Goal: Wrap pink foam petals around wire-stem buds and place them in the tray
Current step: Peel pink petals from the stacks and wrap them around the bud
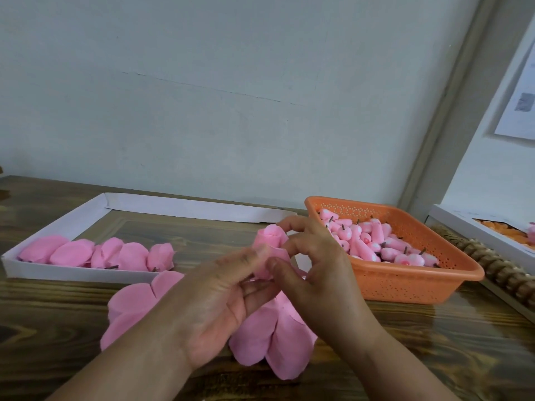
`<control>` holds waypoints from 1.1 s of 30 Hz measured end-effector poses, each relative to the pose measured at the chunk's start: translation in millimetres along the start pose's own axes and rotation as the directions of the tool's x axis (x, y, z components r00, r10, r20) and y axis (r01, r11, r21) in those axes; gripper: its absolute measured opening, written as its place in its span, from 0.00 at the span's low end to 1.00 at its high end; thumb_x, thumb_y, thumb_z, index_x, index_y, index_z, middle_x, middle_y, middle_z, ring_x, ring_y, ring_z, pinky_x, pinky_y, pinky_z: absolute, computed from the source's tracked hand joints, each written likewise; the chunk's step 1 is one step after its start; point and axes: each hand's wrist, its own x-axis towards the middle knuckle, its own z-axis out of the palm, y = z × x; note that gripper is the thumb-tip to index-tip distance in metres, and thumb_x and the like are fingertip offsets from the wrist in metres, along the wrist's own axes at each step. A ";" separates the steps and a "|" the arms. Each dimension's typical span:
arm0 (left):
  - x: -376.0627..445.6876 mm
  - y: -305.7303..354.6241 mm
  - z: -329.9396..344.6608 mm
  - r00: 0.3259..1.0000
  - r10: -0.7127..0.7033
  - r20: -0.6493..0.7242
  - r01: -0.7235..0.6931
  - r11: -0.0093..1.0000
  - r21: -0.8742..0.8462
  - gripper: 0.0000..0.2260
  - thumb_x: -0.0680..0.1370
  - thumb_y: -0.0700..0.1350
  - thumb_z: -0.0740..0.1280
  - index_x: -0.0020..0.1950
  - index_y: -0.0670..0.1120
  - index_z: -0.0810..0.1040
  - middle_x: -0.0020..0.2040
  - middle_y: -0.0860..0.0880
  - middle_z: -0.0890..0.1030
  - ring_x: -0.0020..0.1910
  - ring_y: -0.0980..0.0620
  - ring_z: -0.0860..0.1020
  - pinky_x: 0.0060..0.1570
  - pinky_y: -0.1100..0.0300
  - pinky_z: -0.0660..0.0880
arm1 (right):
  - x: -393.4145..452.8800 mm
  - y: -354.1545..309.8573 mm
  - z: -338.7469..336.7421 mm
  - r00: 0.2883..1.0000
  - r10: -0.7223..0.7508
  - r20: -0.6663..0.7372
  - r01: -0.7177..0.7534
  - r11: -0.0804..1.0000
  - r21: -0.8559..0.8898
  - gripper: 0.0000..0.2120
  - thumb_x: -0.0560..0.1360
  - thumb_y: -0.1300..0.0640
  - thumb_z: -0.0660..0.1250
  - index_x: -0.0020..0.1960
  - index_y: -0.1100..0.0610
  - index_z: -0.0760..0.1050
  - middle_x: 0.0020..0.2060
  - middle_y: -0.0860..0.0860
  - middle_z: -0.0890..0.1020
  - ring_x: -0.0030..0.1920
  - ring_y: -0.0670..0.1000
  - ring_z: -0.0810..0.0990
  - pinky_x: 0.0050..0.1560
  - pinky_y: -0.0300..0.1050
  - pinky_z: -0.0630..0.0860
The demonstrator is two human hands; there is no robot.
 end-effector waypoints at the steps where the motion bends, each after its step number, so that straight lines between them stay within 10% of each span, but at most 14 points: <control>1: 0.6 -1.1 0.0 1.000 0.001 -0.005 -0.001 1.000 0.022 0.14 0.69 0.39 0.68 0.53 0.37 0.83 0.54 0.37 0.82 0.54 0.43 0.82 0.54 0.55 0.79 | 0.1 0.0 -0.7 1.000 0.019 0.004 -0.019 1.000 0.006 0.07 0.70 0.68 0.70 0.34 0.62 0.75 0.50 0.51 0.77 0.54 0.45 0.75 0.46 0.23 0.68; 8: 4.8 -6.2 -4.9 0.991 0.010 -0.132 -0.006 0.999 0.033 0.14 0.69 0.38 0.67 0.51 0.35 0.82 0.46 0.37 0.84 0.48 0.43 0.84 0.46 0.57 0.81 | 1.5 0.0 -3.5 0.997 0.071 0.040 -0.073 0.996 0.043 0.13 0.68 0.65 0.74 0.34 0.52 0.73 0.46 0.44 0.78 0.49 0.41 0.76 0.47 0.29 0.70; 16: 1.0 -5.6 -4.3 0.992 -0.123 -0.026 0.125 0.989 0.083 0.12 0.71 0.39 0.66 0.49 0.35 0.83 0.51 0.36 0.83 0.49 0.44 0.83 0.48 0.56 0.81 | 9.4 -0.2 -24.8 0.963 0.159 0.217 -0.198 0.966 0.167 0.23 0.66 0.58 0.74 0.57 0.44 0.72 0.51 0.45 0.79 0.48 0.54 0.78 0.50 0.51 0.78; 26: 1.6 -7.4 -3.8 0.981 -0.194 -0.018 0.194 0.970 0.144 0.13 0.72 0.43 0.67 0.52 0.38 0.83 0.51 0.37 0.83 0.47 0.45 0.84 0.43 0.58 0.81 | 8.1 -1.7 -23.6 0.953 0.119 0.280 -0.143 0.987 0.068 0.09 0.73 0.62 0.70 0.46 0.48 0.79 0.36 0.34 0.78 0.37 0.36 0.77 0.36 0.27 0.69; 33: 2.5 -11.8 -3.4 0.982 -0.050 -0.182 0.088 0.975 0.205 0.13 0.74 0.44 0.67 0.56 0.40 0.76 0.43 0.39 0.85 0.39 0.45 0.84 0.34 0.59 0.80 | 7.5 -0.6 -19.1 0.948 0.189 0.256 -0.244 0.949 0.201 0.07 0.73 0.64 0.69 0.42 0.53 0.78 0.35 0.52 0.83 0.36 0.47 0.80 0.37 0.42 0.78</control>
